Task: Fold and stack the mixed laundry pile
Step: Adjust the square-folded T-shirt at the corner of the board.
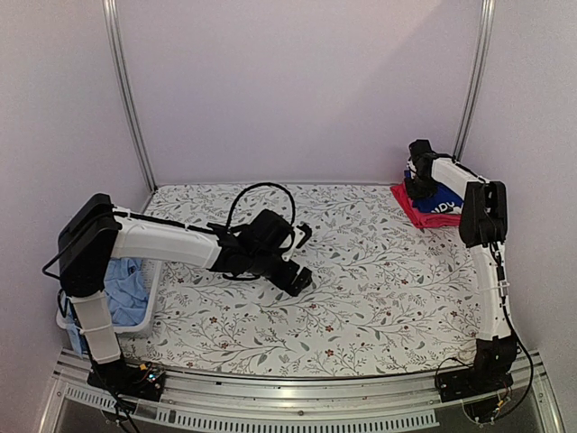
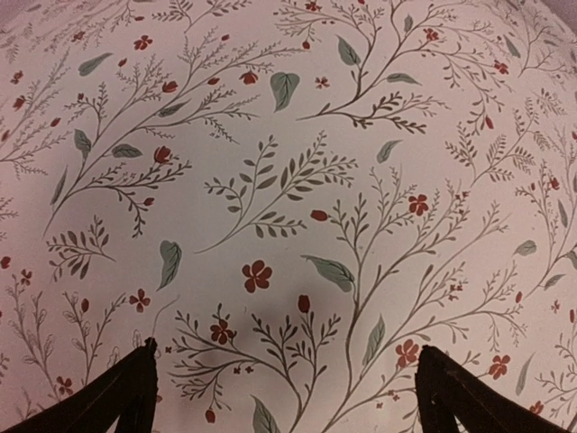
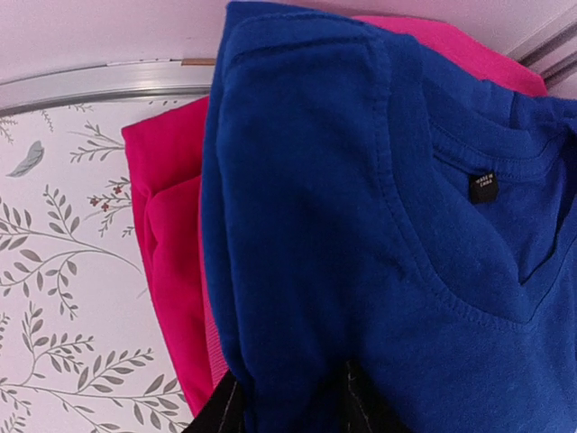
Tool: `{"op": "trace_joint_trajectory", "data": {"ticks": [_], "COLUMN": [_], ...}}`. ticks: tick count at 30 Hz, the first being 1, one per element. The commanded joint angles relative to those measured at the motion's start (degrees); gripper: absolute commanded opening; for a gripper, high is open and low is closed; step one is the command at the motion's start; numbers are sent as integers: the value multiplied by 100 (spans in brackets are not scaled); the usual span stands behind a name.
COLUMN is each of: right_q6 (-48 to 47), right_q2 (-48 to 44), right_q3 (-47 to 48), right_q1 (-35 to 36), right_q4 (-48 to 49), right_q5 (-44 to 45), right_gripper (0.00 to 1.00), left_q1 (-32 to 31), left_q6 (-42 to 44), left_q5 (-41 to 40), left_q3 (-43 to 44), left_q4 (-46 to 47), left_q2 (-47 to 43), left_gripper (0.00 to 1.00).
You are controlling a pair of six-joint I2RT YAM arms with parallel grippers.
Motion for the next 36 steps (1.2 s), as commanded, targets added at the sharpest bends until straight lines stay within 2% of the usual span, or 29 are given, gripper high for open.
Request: {"op": "trace_joint_trajectory", "data": {"ticks": [1,7,17,23,32,33,36], "right_q6": [-40,-42,-29,-114,-371,-394,-454], "right_q2": [91,12,-459,-605,-873,-855,-836], "right_q3": [161,176,188,-49,-614,-620,-669], "right_q1": [3,-37,-59,-59,-66,-63,-61], "right_q4": [-17,-17,167,159,174,148,120], "right_q5": [335,57,-1682,-2045,-2075,-2088,-2085], "right_gripper": [22,0,0,0,0,1,17], "left_q1": [69,63,62,53,51,53,53], "left_q6": [31,35,-29,-28,3,12,15], "left_q5": [-42,-60,-8,-2,22,17,-11], "left_q3": [-33,-99,-133,-145,-125,-108,-71], "left_q4": [28,-7,78,105,145,137,124], "left_q2": [-185,-232,-239,-258,-230,-217,-234], "left_gripper": [100,100,100,100,100,100,100]}}
